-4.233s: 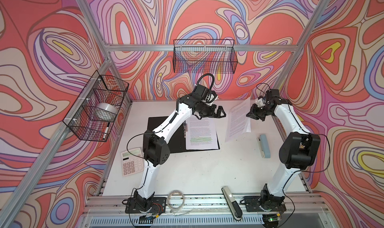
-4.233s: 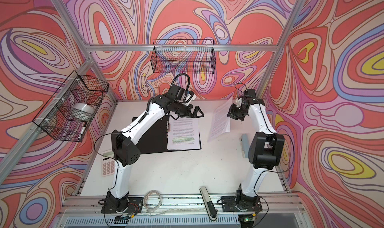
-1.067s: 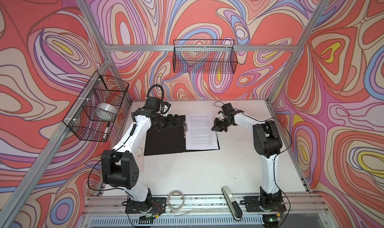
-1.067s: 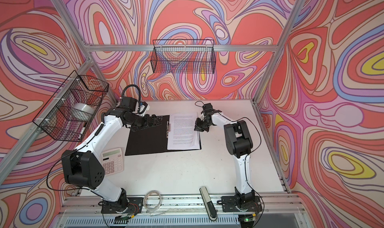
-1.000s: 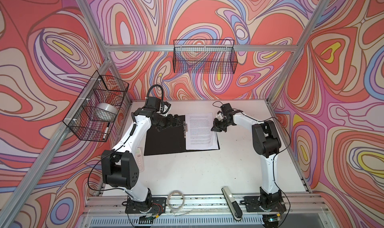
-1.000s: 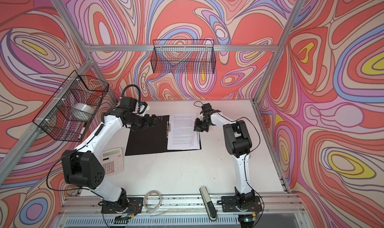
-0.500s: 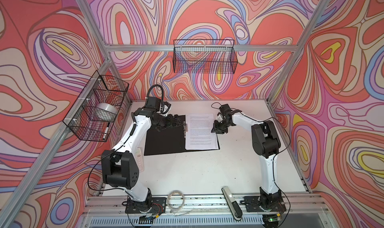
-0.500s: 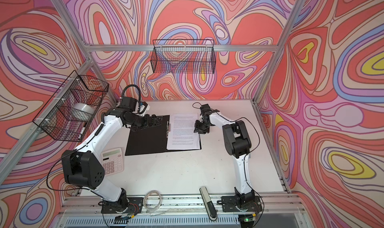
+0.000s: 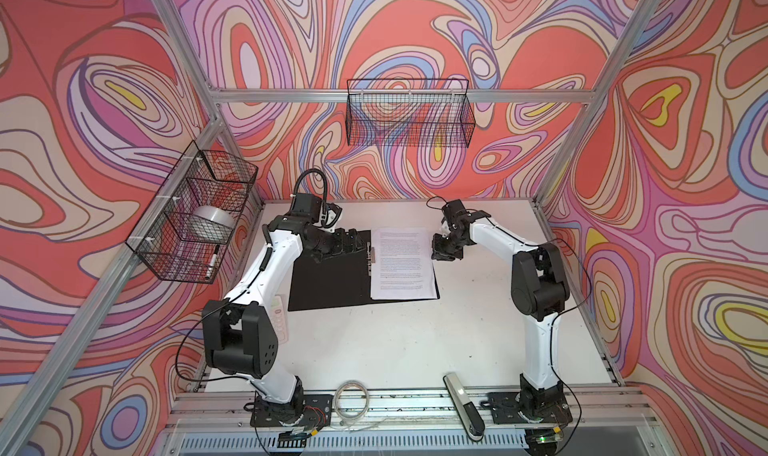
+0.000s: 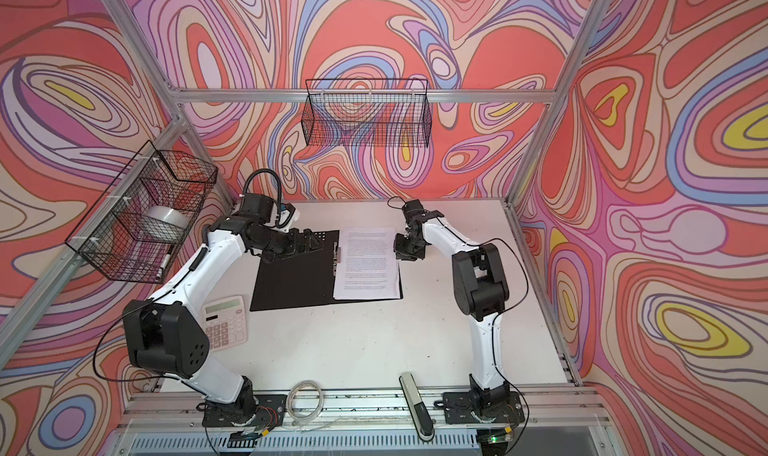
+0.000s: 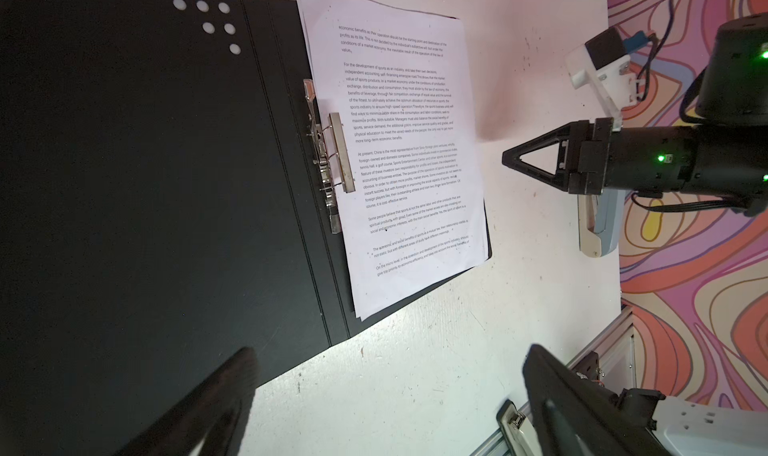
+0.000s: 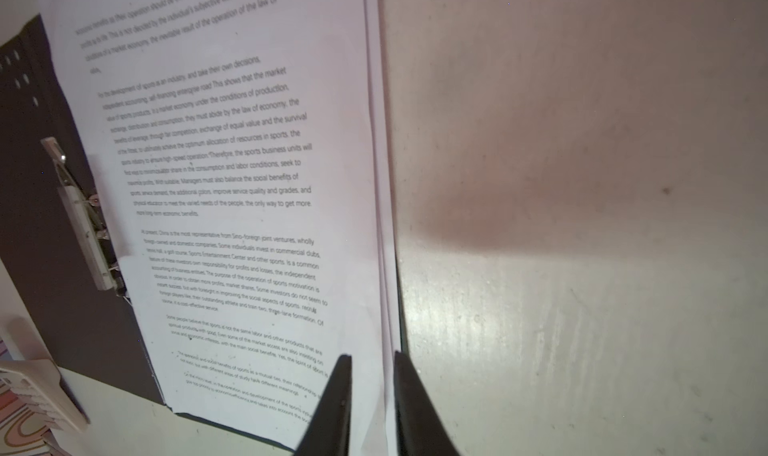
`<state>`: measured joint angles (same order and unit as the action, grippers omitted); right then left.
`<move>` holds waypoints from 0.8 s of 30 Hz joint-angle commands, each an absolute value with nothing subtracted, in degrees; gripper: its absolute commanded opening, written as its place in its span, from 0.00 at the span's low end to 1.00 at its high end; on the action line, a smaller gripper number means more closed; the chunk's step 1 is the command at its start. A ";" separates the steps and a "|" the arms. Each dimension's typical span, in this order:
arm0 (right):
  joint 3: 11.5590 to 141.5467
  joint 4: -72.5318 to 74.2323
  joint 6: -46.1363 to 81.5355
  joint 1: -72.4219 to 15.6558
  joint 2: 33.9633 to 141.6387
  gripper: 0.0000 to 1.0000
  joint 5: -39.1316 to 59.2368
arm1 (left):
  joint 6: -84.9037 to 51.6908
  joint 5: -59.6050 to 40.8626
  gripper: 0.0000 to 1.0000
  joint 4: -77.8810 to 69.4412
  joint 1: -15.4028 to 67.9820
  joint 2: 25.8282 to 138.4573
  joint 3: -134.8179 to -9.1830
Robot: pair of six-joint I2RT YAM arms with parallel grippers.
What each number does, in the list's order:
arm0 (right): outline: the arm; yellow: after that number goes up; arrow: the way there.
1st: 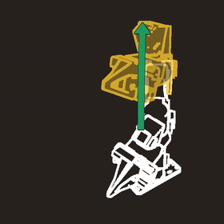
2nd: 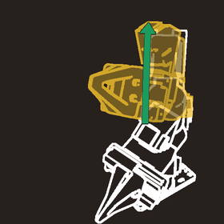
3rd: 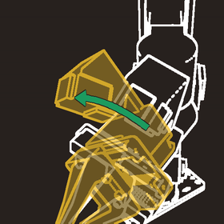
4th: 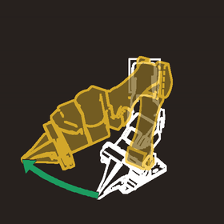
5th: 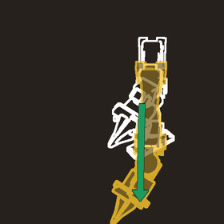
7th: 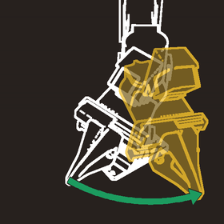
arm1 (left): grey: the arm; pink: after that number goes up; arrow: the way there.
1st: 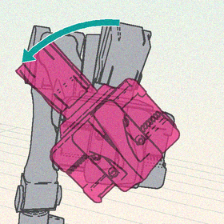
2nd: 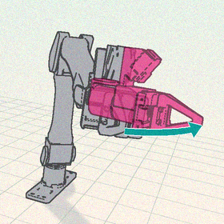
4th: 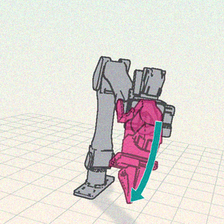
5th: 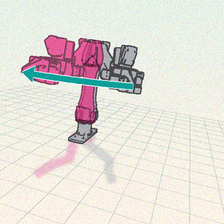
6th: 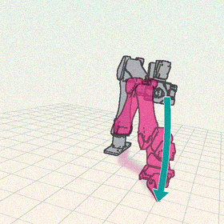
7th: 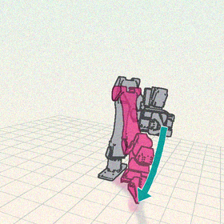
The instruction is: Put the files into the folder
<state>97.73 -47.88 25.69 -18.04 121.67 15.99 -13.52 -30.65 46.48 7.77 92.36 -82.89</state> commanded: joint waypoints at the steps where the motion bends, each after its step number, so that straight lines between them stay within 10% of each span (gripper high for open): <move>1: 96.34 -46.92 25.90 -18.28 120.15 0.16 16.99 | -12.83 -31.25 1.00 47.03 7.38 93.24 -84.39; 24: 111.72 -41.43 27.85 -17.14 135.12 0.30 14.43 | -11.00 -28.59 1.00 45.02 7.38 96.83 -84.29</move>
<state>109.95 -43.44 27.20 -17.65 134.39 15.35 -12.29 -29.34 45.56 7.77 95.85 -82.89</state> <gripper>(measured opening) 0.299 0.999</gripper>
